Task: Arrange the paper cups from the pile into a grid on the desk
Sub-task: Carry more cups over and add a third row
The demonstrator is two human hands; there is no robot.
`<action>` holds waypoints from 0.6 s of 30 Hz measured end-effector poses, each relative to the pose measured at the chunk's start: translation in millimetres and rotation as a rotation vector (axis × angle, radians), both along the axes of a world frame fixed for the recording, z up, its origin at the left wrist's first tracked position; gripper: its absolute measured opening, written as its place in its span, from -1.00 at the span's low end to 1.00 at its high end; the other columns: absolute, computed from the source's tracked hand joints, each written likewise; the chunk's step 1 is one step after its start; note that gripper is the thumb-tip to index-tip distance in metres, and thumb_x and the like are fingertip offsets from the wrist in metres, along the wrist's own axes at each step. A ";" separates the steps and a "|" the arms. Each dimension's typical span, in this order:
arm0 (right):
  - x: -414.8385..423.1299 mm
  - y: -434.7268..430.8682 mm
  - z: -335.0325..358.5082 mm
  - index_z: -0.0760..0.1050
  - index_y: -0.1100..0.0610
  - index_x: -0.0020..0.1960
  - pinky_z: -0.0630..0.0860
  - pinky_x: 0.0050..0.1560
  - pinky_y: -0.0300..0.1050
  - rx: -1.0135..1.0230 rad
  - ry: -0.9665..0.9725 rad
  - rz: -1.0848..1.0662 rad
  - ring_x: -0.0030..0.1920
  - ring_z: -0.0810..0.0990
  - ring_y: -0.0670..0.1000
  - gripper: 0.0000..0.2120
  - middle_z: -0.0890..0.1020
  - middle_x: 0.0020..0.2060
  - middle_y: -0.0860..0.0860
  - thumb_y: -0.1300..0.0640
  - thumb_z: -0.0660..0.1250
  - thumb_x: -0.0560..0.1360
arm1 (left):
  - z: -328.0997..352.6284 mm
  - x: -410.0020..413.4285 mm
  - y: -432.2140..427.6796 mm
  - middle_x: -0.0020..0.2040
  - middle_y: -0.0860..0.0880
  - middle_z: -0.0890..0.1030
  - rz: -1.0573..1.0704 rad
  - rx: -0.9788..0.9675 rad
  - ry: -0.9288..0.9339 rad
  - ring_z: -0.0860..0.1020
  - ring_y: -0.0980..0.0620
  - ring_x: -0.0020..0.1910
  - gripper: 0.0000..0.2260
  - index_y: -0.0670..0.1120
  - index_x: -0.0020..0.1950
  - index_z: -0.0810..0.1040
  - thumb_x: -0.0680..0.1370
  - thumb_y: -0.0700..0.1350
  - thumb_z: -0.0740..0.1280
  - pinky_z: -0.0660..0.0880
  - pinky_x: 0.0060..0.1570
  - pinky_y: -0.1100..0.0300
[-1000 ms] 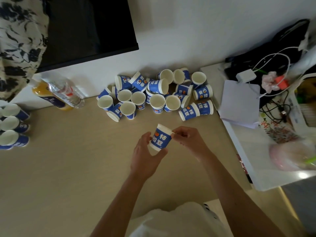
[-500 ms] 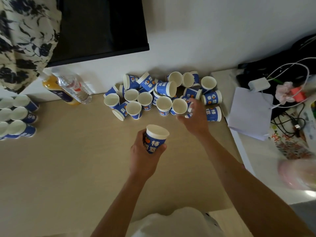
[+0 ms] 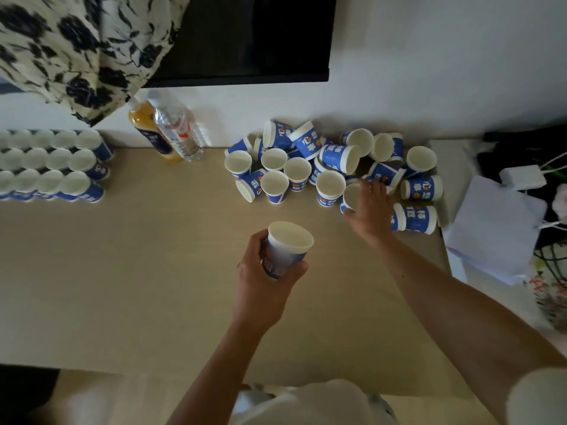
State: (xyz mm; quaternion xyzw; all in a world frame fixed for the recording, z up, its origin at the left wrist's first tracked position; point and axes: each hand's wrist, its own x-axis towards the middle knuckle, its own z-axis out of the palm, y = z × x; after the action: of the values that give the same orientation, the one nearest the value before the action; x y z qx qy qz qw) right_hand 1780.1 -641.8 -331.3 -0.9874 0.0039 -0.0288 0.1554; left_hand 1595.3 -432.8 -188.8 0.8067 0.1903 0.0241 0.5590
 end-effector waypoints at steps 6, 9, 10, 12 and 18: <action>-41.2 7.5 11.9 0.37 0.10 0.40 0.43 0.26 0.06 0.454 0.000 -0.186 0.31 0.42 0.13 -0.27 0.48 0.29 0.15 -0.03 0.57 0.32 | -1.7 -19.5 19.7 0.01 0.16 0.65 0.057 -0.017 -0.017 0.62 0.19 -0.03 -0.45 0.04 0.22 0.52 0.31 -0.18 0.64 0.55 -0.10 0.34; -79.3 24.0 28.0 0.43 0.16 0.38 0.39 0.31 -0.01 0.623 -0.037 -0.181 0.32 0.40 0.09 -0.29 0.50 0.27 0.11 0.10 0.62 0.29 | -3.8 -34.5 37.7 0.00 0.14 0.66 0.099 -0.031 -0.020 0.63 0.16 -0.05 -0.47 0.03 0.20 0.53 0.31 -0.19 0.63 0.55 -0.12 0.29; -92.1 33.2 34.5 0.42 0.18 0.38 0.41 0.30 0.00 0.663 -0.035 -0.205 0.30 0.42 0.10 -0.26 0.51 0.26 0.11 0.14 0.63 0.27 | -3.9 -40.1 45.4 0.00 0.13 0.66 0.116 -0.039 -0.025 0.63 0.15 -0.05 -0.48 0.03 0.20 0.54 0.31 -0.21 0.63 0.54 -0.13 0.30; -115.3 57.0 48.3 0.38 0.20 0.39 0.48 0.23 0.03 0.749 0.003 -0.277 0.22 0.50 0.12 -0.19 0.52 0.22 0.11 0.18 0.64 0.22 | -0.3 -51.8 61.1 0.01 0.10 0.66 0.152 -0.061 -0.038 0.63 0.12 -0.04 -0.48 0.02 0.20 0.54 0.32 -0.24 0.62 0.54 -0.14 0.32; -177.7 148.5 96.6 0.45 0.09 0.22 0.42 -0.15 -0.41 0.968 0.077 -0.224 0.00 0.59 0.00 -0.40 0.58 0.07 -0.01 0.26 0.61 0.25 | 27.4 -100.6 120.9 -0.05 0.16 0.66 0.282 -0.076 -0.141 0.61 0.23 -0.12 -0.50 0.03 0.20 0.52 0.34 -0.24 0.59 0.50 -0.21 0.40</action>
State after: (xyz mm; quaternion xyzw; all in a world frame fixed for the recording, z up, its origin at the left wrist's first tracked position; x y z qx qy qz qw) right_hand 1602.4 -493.3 -234.6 -0.7960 0.1285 -0.0039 0.5915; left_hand 1494.7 -311.9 -161.5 0.7464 0.2630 0.1516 0.5922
